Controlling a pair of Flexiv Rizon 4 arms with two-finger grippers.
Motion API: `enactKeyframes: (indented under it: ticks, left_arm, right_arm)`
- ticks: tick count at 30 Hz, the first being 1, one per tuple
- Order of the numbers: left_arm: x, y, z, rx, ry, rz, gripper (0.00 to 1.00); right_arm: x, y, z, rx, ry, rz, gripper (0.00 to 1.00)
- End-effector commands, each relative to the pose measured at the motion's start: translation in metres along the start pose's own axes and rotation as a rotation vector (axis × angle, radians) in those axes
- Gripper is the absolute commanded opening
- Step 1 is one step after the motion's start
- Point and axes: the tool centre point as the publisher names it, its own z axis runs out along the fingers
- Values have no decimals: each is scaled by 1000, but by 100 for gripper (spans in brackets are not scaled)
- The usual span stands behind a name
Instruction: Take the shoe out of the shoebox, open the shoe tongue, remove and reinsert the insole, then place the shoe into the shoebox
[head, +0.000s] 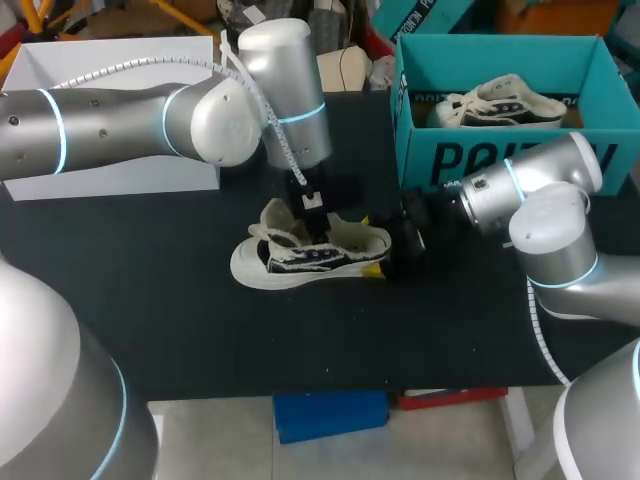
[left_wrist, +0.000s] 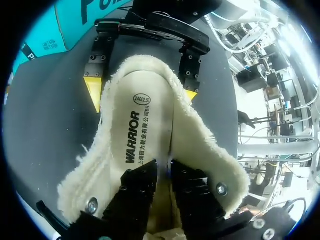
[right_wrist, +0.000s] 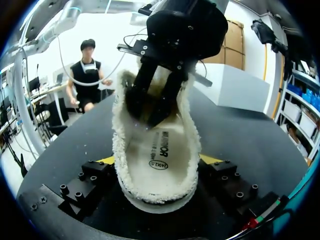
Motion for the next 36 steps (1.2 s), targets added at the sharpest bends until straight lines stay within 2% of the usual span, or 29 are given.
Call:
enactKeyframes:
  ticks: [1, 3, 6, 10, 15, 20, 23, 25, 26, 36]
  left_arm:
    - [9, 7, 0, -2, -50, -7, 33]
    - [8, 8, 0, -8, -65, -10, 34]
    - [7, 9, 2, -17, -79, -9, 43]
    - [6, 9, 6, -34, -98, -20, 33]
    - [2, 10, 8, -75, -184, -46, 38]
    - [-2, 13, 11, -103, -265, -66, 39]
    - [-4, 14, 14, -122, -334, -62, 41]
    - [-5, 13, 18, -173, -440, -67, 43]
    - [-6, 13, 20, -168, -446, -61, 44]
    - [-34, 16, 46, -227, -690, -49, 43]
  right_arm:
    - [-1, -1, 1, 0, 0, 1, 0]
    - [-1, -1, 1, 0, 0, 1, 0]
    - [-1, -1, 1, 0, 0, 1, 0]
    - [-1, -1, 1, 0, 0, 1, 0]
    - [-1, -1, 1, 0, 0, 1, 0]
    - [-1, -1, 1, 0, 0, 1, 0]
    - [-1, -1, 1, 0, 0, 1, 0]
    - [-1, -1, 1, 0, 0, 1, 0]
    - [-1, -1, 1, 0, 0, 1, 0]
    - [-1, -1, 1, 0, 0, 1, 0]
